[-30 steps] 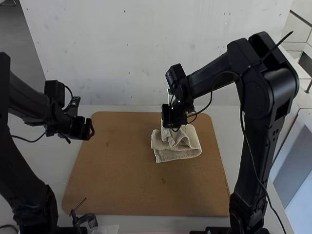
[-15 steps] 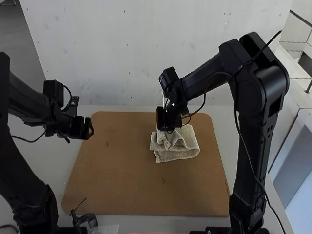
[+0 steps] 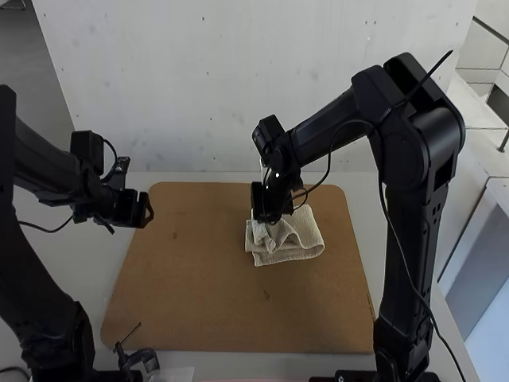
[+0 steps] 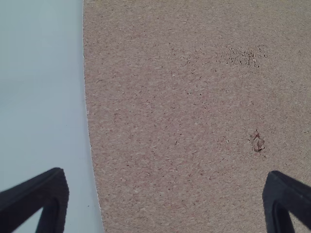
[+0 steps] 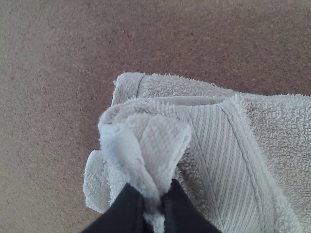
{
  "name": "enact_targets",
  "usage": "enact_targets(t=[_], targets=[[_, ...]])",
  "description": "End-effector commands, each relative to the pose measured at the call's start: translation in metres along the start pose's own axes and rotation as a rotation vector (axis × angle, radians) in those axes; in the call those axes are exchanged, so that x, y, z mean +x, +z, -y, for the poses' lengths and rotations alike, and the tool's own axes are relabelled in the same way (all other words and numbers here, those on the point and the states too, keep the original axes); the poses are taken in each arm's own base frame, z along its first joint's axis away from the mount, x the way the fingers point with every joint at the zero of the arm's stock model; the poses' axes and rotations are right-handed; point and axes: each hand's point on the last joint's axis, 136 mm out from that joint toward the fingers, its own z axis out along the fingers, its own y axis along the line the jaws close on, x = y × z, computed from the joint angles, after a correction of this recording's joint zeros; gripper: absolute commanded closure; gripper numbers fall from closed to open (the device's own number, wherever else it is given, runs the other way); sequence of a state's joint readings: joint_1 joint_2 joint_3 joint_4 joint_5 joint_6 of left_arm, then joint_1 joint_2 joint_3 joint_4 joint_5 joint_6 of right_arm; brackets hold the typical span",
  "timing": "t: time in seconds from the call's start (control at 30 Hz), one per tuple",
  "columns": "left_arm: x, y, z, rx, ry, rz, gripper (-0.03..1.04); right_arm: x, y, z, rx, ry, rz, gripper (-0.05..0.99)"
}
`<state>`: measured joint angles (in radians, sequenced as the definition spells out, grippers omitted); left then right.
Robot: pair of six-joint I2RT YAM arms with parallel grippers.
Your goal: Fold the towel.
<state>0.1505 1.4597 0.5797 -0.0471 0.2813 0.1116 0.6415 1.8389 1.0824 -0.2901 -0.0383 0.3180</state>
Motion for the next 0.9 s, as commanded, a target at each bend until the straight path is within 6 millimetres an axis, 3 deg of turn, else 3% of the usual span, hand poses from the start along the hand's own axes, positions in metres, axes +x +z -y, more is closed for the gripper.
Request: enact_targets(t=[0.0,0.2,0.37,0.5,0.87], targets=[[0.003,0.003,0.000,0.009,-0.007,-0.005,0.13,0.004,0.004,-0.002,0.006,-0.037,-0.011,0.91],[0.006,0.004,0.001,0.011,-0.007,-0.011,0.13,0.011,0.013,0.001,0.016,-0.036,-0.033,0.90],[0.004,0.004,-0.001,0.006,-0.005,0.000,0.13,0.016,0.022,0.003,0.028,-0.037,-0.058,0.62],[0.005,0.004,-0.002,0.008,0.001,-0.004,0.13,0.013,0.021,0.005,0.024,-0.031,-0.050,0.50],[0.008,0.007,0.001,0.014,0.008,-0.011,0.13,-0.016,-0.010,-0.017,-0.143,0.063,0.043,0.37]])
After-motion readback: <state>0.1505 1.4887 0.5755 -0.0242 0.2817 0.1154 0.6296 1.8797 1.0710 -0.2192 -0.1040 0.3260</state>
